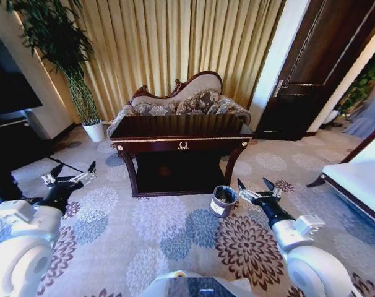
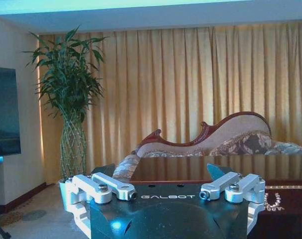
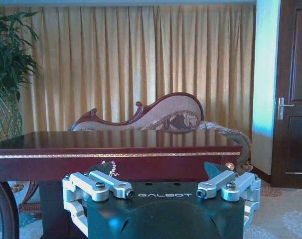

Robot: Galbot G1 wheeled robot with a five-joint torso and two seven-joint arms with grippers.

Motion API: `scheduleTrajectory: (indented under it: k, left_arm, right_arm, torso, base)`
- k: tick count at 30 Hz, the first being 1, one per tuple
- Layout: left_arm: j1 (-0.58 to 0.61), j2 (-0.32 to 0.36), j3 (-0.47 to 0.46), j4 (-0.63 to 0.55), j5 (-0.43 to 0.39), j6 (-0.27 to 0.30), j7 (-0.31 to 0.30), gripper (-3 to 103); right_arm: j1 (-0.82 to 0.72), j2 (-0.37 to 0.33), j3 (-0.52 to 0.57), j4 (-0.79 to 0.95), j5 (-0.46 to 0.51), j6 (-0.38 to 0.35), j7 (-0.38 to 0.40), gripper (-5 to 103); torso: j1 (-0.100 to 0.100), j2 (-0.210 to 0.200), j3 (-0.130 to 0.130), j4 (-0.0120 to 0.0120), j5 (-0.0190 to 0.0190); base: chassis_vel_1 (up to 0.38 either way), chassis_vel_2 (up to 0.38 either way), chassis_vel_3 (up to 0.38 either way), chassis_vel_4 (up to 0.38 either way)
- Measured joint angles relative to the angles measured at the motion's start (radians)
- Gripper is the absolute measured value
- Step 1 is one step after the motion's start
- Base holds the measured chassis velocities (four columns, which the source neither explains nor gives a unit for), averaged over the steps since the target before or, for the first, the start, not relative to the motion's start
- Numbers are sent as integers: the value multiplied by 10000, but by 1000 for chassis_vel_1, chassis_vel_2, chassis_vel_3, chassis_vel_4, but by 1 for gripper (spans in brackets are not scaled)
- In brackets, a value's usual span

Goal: Move to the front of the table and place the trash on the table into the trash bin.

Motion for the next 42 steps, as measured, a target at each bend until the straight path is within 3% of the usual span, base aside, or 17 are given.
scheduleTrajectory:
  k: [28, 35, 42]
  left_arm:
    - [-5, 74, 108, 0, -41, -33, 34, 100]
    - [20, 67, 306, 0, -6, -497, -136, 100]
    - [26, 19, 530, 9, 73, -577, -353, 100]
  right_arm:
    - [122, -167, 173, 0, 233, 112, -11, 100]
    - [138, -16, 136, 2, 187, 243, -6, 100]
    - [124, 17, 158, -11, 208, 256, 2, 100]
  torso:
    - [-2, 0, 0, 1, 1]
    - [-6, 5, -3, 2, -1]
    - [4, -2, 2, 0, 0]
  base:
    - [159, -159, -149, 164]
    - [87, -61, -83, 74]
    - [0, 0, 0, 0]
